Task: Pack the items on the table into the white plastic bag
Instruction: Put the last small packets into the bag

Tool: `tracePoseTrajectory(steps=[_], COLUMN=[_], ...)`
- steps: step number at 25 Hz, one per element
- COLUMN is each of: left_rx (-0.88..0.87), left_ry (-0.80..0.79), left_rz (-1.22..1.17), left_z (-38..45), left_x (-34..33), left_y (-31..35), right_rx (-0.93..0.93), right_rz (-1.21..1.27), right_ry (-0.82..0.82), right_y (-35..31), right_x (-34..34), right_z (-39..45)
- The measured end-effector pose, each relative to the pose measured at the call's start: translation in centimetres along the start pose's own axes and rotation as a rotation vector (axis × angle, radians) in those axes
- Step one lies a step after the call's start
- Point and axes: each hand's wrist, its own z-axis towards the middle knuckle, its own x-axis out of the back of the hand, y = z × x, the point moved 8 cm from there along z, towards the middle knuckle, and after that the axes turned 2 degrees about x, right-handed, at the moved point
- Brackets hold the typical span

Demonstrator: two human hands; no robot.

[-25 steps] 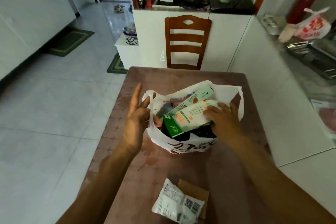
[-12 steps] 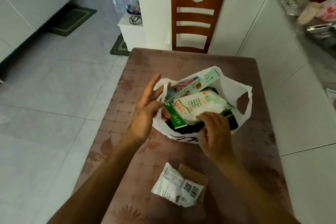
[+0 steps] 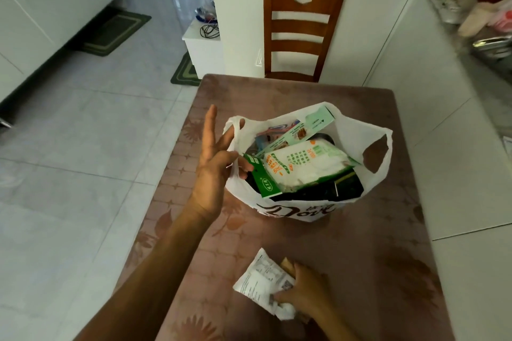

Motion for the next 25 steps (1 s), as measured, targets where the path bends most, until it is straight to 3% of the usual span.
tracePoseTrajectory(steps=[5, 8, 13, 16, 19, 21, 23, 25], left_rx=[-0.013, -0.012, -0.007, 0.008, 0.017, 0.005, 0.007, 0.007], left_ry=[-0.051, -0.056, -0.049, -0.029, -0.013, -0.009, 0.013, 0.038], left_rz=[0.003, -0.020, -0.021, -0.007, -0.007, -0.012, -0.038, -0.067], left_z=[0.4, 0.5, 0.4, 0.3, 0.1, 0.1, 0.6, 1.0], left_x=[0.0, -0.1, -0.9, -1.0, -1.1, -0.8, -0.1, 0.1], left_y=[0.1, -0.1, 0.1, 0.3, 0.6, 0.7, 0.6, 0.4], right_rx=[0.017, 0.024, 0.343, 0.319, 0.227, 0.237, 0.272, 0.112], right_rz=[0.222, 0.523, 0.801, 0.668, 0.244, 0.127, 0.149, 0.072], right_ry=[0.067, 0.073, 0.188, 0.334, 0.373, 0.572, 0.930, 1.087], right_y=[2.1, 2.8, -5.1, -10.3, -12.7, -12.3, -10.4, -7.2], right_x=[3.6, 9.2, 20.9, 25.9, 27.0, 27.4, 28.8, 29.9], right_z=[-2.7, -6.4, -10.1, -5.6, 0.1, 0.5, -2.0, -3.1])
